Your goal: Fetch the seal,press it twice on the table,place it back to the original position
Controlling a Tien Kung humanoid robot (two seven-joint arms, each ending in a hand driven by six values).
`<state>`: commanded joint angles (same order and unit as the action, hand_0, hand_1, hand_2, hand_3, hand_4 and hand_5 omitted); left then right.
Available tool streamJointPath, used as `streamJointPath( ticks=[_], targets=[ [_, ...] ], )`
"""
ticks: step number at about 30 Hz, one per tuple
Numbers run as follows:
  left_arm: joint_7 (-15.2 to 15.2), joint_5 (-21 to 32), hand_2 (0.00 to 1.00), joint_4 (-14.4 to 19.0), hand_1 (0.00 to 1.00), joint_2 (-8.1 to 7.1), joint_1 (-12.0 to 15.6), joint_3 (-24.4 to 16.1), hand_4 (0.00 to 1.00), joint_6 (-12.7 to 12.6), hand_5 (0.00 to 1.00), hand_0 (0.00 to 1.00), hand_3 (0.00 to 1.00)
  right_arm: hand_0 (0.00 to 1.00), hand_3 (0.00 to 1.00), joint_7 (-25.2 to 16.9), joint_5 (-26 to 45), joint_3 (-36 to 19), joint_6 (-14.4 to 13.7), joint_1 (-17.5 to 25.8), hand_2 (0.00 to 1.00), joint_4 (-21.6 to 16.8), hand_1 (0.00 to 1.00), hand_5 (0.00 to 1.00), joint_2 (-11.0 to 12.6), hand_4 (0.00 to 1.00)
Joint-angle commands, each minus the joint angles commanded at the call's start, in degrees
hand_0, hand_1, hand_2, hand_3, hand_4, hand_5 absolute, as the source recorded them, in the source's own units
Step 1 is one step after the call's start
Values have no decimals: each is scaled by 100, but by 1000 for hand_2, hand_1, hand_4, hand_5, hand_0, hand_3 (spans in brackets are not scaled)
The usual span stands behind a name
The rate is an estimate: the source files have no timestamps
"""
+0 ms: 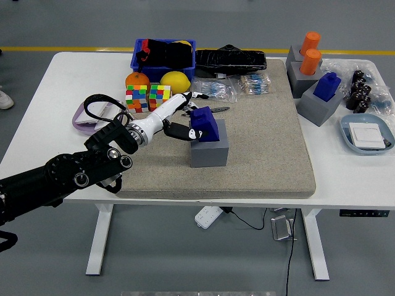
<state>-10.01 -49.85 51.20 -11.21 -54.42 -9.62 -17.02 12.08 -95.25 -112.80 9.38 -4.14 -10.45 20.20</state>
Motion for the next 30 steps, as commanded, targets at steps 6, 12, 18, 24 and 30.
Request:
streamJointPath(
  ticks=[6,12,18,24,30],
  targets=[
    [152,-150,455,74,553,-33,-40,-9,733,75,2,872,872,871,735,1,-14,-16,1,9,714,2,739,508,1,837],
    [277,-294,453,120,551,-21,-79,-19,736,120,2,874,872,871,736,-1,-6,-11,1,3,714,-2,740,508,-3,837],
    [295,-340,453,115,550,29,-89,-1,735,117,2,874,872,871,737,-2,-16,-23,1,-3,714,-3,740,508,-8,837],
    [298,-322,483,95,564,64,-97,-2,732,114,2,874,872,871,736,-2,-47,-49,3,-7,714,-2,740,508,-8,837],
    [298,-275,582,78,654,69,-98,-5,751,129,2,877,874,871,735,-1,-60,-61,5,-2,715,-3,740,508,-11,836]
  ],
)
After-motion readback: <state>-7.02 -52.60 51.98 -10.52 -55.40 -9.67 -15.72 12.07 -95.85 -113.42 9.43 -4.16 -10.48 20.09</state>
